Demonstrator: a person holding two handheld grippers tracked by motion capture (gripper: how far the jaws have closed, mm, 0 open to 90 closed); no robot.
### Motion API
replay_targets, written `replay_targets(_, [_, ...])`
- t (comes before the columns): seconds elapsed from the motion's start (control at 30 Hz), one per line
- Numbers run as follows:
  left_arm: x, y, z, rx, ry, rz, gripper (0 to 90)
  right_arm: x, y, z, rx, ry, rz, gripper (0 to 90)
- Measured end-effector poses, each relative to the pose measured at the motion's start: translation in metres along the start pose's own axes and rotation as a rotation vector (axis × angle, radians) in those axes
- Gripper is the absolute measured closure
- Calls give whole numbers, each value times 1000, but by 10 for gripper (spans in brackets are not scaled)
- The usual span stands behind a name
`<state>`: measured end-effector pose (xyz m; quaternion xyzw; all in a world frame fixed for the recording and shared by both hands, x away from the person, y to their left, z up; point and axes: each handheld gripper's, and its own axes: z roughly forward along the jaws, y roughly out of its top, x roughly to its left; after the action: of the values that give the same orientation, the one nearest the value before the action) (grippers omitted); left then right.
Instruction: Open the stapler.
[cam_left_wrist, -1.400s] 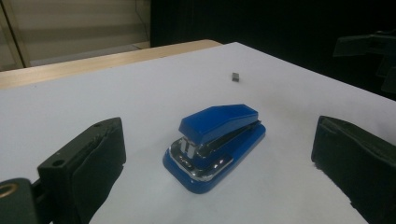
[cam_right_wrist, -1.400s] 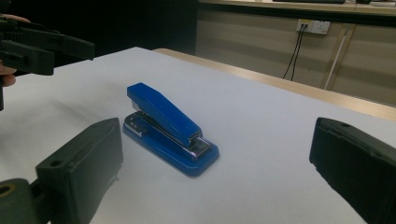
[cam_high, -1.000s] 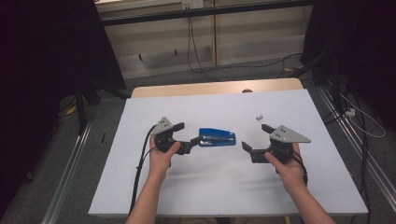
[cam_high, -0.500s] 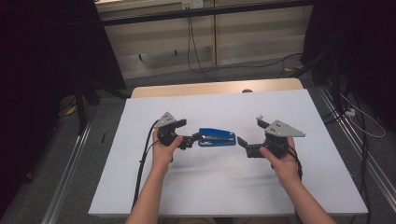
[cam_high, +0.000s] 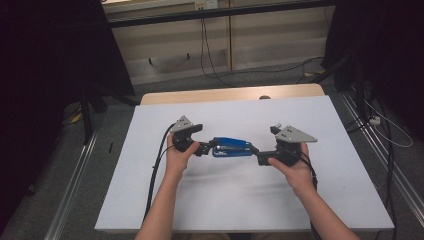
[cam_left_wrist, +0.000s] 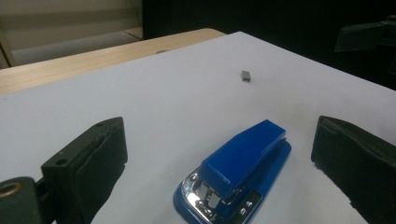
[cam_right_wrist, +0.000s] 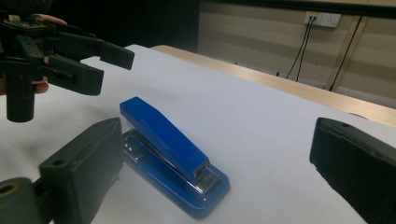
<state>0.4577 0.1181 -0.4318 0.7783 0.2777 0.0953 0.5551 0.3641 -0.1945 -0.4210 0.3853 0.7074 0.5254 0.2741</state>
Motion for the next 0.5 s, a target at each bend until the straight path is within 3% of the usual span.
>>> replay_targets(0.1, [3,-1,0,2,13,-12,34,4,2,8,26,15,-19,156])
replay_targets(0.17, [3,-1,-1,4,19,-5,34,8,4,13,45,40,-22,348])
replay_targets(0.23, [4,0,-3,-3,19,-6,34,11,5,20,62,94,-6,498])
replay_targets(0.3, [5,1,-4,-4,38,-4,35,16,7,26,81,129,-24,682])
replay_targets(0.37, [6,1,-5,1,53,-11,35,21,8,33,91,148,-42,810])
replay_targets(0.43, [7,2,-6,13,54,-22,36,24,8,42,126,165,-59,890])
replay_targets(0.5, [8,1,-7,21,65,-13,36,28,8,50,146,185,-82,900])
